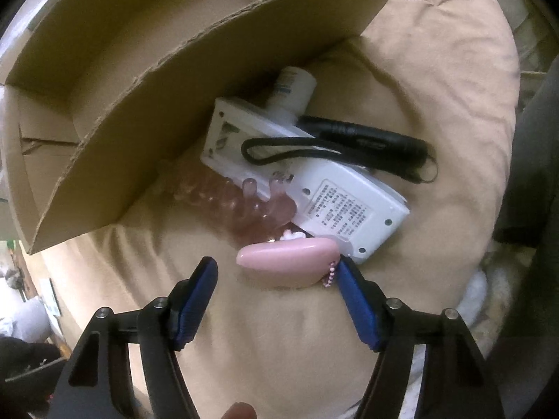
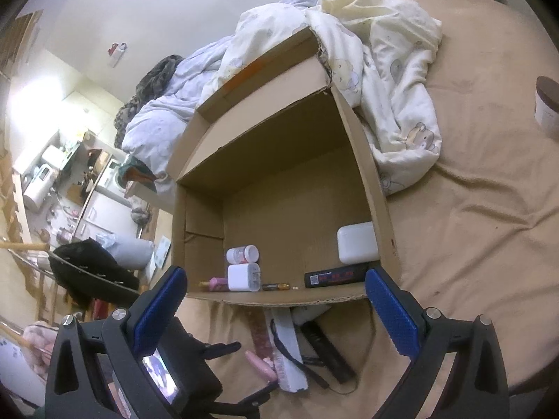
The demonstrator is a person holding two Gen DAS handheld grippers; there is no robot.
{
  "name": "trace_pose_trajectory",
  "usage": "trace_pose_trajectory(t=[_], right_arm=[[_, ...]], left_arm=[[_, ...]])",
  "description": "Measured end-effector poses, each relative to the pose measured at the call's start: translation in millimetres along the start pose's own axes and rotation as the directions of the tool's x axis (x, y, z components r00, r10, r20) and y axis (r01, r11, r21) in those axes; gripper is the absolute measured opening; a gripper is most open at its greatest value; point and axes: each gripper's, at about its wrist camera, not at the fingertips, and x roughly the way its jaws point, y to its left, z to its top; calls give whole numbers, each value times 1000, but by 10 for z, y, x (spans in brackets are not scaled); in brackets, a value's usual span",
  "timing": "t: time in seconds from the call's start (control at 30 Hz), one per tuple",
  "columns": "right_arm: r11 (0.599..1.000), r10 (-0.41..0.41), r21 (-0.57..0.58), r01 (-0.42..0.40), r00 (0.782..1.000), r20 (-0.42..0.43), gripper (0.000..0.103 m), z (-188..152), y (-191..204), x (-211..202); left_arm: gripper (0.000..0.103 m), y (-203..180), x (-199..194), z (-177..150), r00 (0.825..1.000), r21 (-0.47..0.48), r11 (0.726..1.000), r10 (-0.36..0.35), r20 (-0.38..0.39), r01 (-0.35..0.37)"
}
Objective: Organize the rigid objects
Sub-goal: 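Grasp the pink heart-shaped case with the left tool, then grasp the black flashlight with the right tool while the left tool holds the pink case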
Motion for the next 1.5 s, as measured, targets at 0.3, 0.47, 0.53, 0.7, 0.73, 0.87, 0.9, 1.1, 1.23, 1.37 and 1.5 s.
trace_pose_trajectory(t=[0.3,0.47,0.53,0.7,0.73,0.87,0.9,1.1,1.23,1.37,1.5], right_arm=[[999,8,-35,-8,1000,7,103,-4,76,-22],[999,-8,-34,8,1000,7,103,-1,42,-27],[999,-22,-34,22,1000,1,103,-8,21,-23],[997,-65,-44,63,997,-40,103,-41,-11,56],[992,-110,-65,105,992,-68,103,-58,-13,121],[964,-254,-134,228,938,-235,103,-224,-95,472],[958,-278,-147,245,920,-277,103,-279,-114,555],[928,-347,-270,258,863,-368,48,-533,-72,778],[920,-369,-302,251,816,-444,38,-673,-111,905],[896,-395,-380,229,802,-449,38,-780,0,999],[861,-449,-442,251,782,-432,38,-821,53,1129]], left_arm=[[51,-67,18,-9,1000,23,999,-26,1,26],[51,-107,-201,-74,997,-35,998,-39,71,42],[51,-7,-377,-111,992,-95,993,-53,117,64],[51,411,-760,-247,969,-309,948,4,246,75],[51,508,-797,-286,965,-354,931,9,262,87],[51,859,-918,-480,952,-515,851,70,297,98],[51,918,-941,-503,950,-537,838,86,300,94],[52,1029,-918,-584,950,-596,790,59,307,144],[52,968,-999,-577,942,-580,796,37,334,174],[52,959,-1020,-548,939,-570,798,16,344,196],[52,916,-1011,-513,939,-556,808,9,344,195]])
